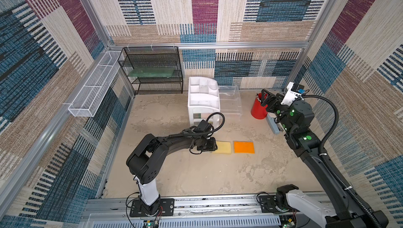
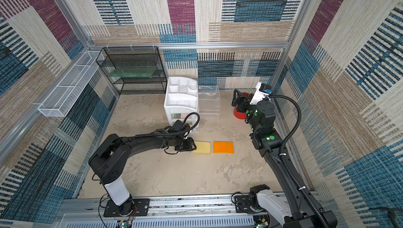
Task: Take the sponge out of the drawer
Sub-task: Place the sponge at the center of the board.
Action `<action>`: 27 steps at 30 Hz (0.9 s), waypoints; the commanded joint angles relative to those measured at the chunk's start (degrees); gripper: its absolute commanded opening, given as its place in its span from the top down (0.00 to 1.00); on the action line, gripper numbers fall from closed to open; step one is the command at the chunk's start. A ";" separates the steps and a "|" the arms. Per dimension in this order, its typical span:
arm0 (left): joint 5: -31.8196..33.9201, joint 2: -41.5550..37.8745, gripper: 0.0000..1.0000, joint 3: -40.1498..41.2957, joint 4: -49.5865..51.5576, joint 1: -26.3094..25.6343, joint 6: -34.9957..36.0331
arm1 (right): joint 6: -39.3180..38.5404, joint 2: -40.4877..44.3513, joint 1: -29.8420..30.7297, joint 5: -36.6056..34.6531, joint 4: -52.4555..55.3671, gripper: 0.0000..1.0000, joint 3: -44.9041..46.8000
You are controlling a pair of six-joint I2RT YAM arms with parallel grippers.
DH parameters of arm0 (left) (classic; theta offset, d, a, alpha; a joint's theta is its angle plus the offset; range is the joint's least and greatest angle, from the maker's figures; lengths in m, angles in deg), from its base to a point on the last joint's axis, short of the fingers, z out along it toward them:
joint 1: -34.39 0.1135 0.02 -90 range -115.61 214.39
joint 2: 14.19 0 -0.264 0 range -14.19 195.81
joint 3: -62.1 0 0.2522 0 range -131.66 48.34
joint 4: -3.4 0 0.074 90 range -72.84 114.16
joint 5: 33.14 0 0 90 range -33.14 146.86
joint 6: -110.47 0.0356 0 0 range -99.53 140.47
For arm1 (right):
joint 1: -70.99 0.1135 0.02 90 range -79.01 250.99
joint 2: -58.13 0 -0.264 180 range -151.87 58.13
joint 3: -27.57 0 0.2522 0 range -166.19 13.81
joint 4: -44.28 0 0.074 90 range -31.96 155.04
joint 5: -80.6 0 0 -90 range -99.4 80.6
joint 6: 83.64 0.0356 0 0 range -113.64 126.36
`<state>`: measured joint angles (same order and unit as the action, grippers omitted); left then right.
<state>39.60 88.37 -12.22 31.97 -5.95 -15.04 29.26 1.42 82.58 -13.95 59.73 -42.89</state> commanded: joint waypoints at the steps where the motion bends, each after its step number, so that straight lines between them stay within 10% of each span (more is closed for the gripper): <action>1: 1.84 -0.81 0.55 -0.35 1.61 -0.08 1.40 | -0.08 -0.01 0.00 -0.55 0.58 0.11 0.05; 27: 3.22 -8.44 0.41 -0.76 4.23 -0.77 5.81 | -0.73 -0.78 -0.01 -0.76 0.95 0.11 -0.19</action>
<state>43.16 83.01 -12.87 35.64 -6.39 -13.40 29.24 0.98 82.54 -13.95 60.96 -42.81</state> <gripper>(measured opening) 0.594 0.892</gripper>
